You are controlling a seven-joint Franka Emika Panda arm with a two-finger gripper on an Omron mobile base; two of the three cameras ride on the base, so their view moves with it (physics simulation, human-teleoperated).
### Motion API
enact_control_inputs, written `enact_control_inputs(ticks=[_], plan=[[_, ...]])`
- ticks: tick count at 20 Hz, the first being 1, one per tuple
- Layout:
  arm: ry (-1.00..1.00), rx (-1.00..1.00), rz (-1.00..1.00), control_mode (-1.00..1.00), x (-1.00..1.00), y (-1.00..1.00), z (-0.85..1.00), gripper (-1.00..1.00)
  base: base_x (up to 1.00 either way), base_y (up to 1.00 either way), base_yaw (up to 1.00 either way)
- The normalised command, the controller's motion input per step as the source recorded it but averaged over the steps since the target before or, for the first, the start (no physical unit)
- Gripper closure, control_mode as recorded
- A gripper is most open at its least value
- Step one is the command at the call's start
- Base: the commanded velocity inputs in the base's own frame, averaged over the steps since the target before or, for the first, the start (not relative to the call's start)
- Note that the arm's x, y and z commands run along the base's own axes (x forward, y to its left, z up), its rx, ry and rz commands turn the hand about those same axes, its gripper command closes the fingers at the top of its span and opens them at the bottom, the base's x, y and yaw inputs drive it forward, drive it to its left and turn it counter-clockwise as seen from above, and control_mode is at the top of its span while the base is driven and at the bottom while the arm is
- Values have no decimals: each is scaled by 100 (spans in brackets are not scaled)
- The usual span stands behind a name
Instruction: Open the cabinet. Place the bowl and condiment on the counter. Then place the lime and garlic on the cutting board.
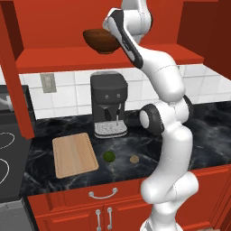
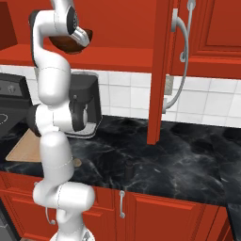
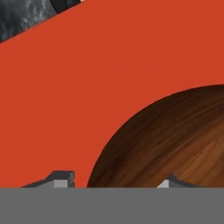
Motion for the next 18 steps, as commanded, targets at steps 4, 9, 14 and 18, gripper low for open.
enact_control_inputs(ticks=[4,9,14,18], plan=[[14,-2,0,-100,9,2,-4,100,0,0,0],[13,-2,0,-100,6,0,-5,100,0,0,0],[9,0,0,-100,-1,0,0,100,0,0,0],[2,0,-1,-100,-38,-2,0,100,0,0,0]])
